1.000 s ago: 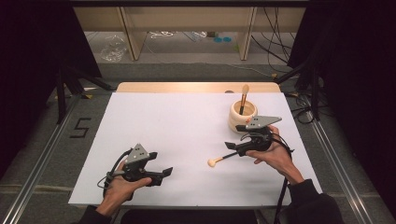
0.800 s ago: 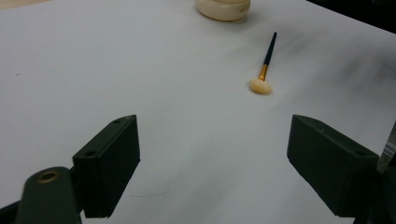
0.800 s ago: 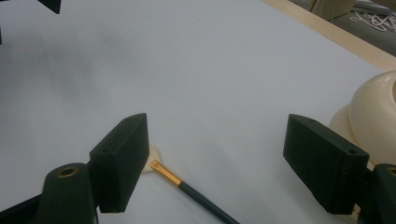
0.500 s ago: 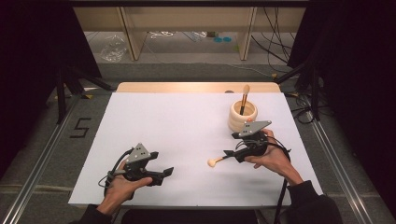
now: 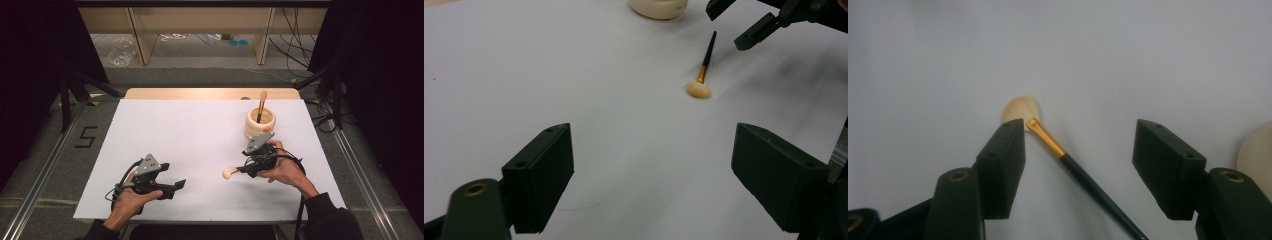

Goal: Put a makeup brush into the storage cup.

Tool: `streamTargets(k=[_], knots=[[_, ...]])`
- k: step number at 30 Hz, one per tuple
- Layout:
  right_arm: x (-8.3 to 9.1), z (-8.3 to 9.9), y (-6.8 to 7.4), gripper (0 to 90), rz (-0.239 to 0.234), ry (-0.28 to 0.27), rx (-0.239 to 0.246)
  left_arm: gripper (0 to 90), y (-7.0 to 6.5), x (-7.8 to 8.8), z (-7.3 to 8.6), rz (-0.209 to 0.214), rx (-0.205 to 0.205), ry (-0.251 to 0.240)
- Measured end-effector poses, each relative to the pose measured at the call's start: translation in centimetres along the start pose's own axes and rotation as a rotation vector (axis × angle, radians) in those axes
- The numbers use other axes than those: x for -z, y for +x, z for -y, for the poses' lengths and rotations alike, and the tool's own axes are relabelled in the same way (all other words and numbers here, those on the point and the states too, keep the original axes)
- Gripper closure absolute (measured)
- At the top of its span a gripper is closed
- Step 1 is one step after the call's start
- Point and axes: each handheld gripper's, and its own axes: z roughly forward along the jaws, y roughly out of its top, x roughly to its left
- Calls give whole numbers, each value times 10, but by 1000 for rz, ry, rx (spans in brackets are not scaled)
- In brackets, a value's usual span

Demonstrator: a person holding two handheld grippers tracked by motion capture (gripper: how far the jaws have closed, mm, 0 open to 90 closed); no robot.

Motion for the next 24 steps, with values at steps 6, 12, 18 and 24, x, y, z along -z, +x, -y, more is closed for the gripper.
streamTargets(k=[6, 12, 18, 24], knots=[[-8, -1, -2, 421, -12, 57, 28, 169, -1, 0, 0, -8, -2, 2], [-14, -1, -3, 460, -28, 104, 59, 169, 1, 0, 0, -9, 3, 3], [-21, -1, -6, 480, -35, 134, 68, 169, 0, -1, 0, -1, 2, -2], [-25, -2, -7, 482, -38, 158, 79, 169, 1, -1, 0, -6, 5, 6]])
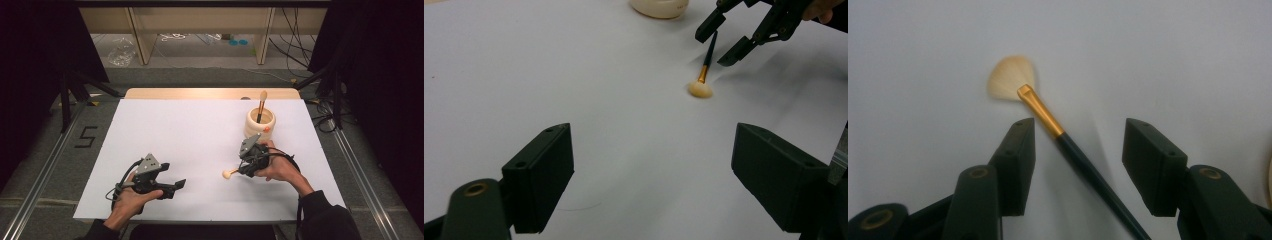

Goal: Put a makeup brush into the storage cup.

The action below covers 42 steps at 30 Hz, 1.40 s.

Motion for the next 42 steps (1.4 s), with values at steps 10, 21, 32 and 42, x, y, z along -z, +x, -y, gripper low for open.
streamTargets(k=[10, 21, 32, 42], knots=[[0, -6, -6, 502, -34, 65, 27, 169, 0, 0, 0, 4, -1, -9], [-6, -12, -10, 579, -60, 135, 59, 169, 0, 0, -1, -1, 5, -7], [-11, -12, -11, 664, -100, 183, 71, 169, 0, 0, -1, 4, 8, -16], [-12, -17, -10, 763, -113, 236, 78, 169, 0, 1, -1, 0, 15, -12]])
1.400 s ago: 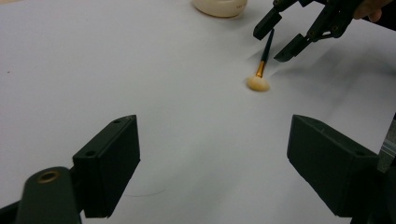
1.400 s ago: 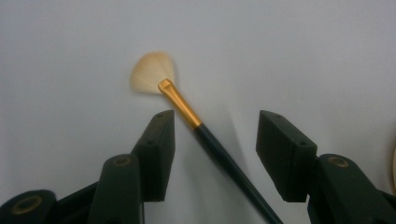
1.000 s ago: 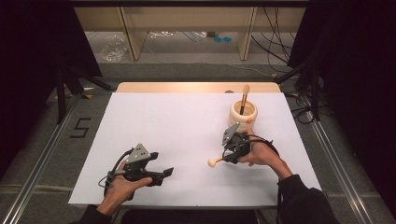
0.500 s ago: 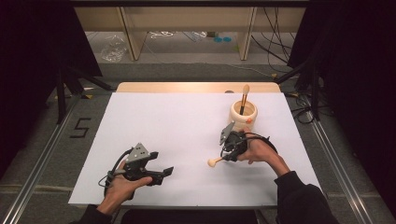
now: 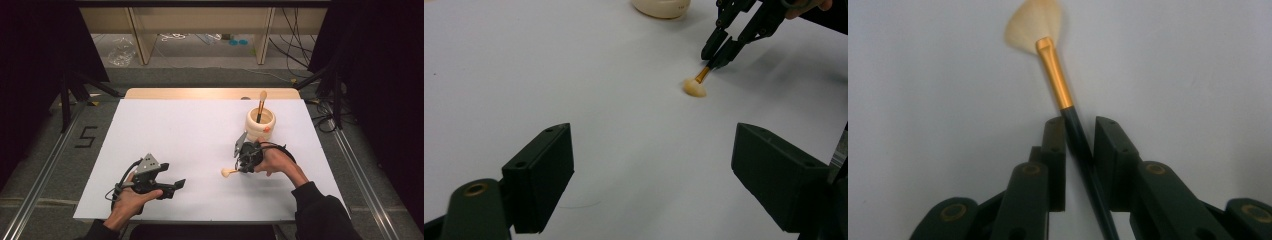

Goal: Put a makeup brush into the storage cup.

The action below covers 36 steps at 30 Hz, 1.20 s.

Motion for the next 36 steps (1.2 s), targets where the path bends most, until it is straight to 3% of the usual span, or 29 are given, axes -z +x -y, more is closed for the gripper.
streamTargets(k=[8, 10, 11, 13, 24, 36], knots=[[-1, -4, 0, 794, -13, 26, -5, 169, 0, 0, 1, -2, -2, -2], [-1, -5, -3, 801, -9, 45, 34, 169, 0, 0, 1, -2, 0, -2], [-1, -5, -1, 802, -25, 38, 1, 169, 1, 1, 0, -3, -2, 8], [-1, -7, -1, 807, -27, 47, -2, 169, 1, 1, 0, -4, -7, 10], [-2, -10, -4, 821, -26, 83, 40, 169, 1, 1, 1, -5, -2, 4], [-2, -14, -3, 826, -30, 107, 21, 169, 1, 1, 2, 2, -1, 5]])
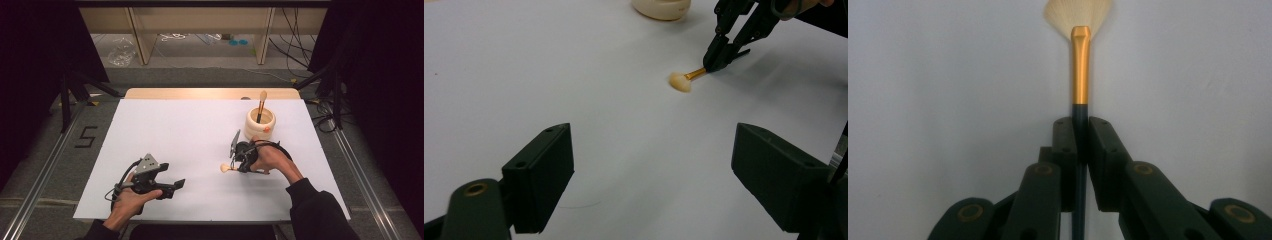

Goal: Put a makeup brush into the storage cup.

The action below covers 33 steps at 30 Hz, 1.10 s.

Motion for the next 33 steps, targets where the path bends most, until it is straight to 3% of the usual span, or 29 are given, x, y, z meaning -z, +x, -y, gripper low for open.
streamTargets(k=[6, 9, 16, 19, 20, 22, 26, 33], knots=[[0, -1, 0, 828, 7, 0, 20, 169, -1, 0, 0, 4, 2, -2], [1, -1, 1, 829, 0, 10, 2, 169, 0, 0, -1, -4, -1, -2], [1, -4, 2, 830, 7, -25, 43, 169, 0, 0, 0, -3, -2, -4], [5, -4, 2, 831, 17, -44, 33, 169, 1, 1, -1, -5, -1, -4], [6, -4, 4, 830, 4, -65, 0, 169, 1, 2, -1, -6, -2, -3], [10, -4, 3, 831, 36, -86, -3, 169, 0, 2, 0, -6, -4, 2], [17, -2, 0, 831, 57, -152, -29, 169, 0, 2, -1, -6, 3, -8], [35, 4, -8, 831, 105, -316, -99, 169, 1, 2, 0, -12, -1, 1]])
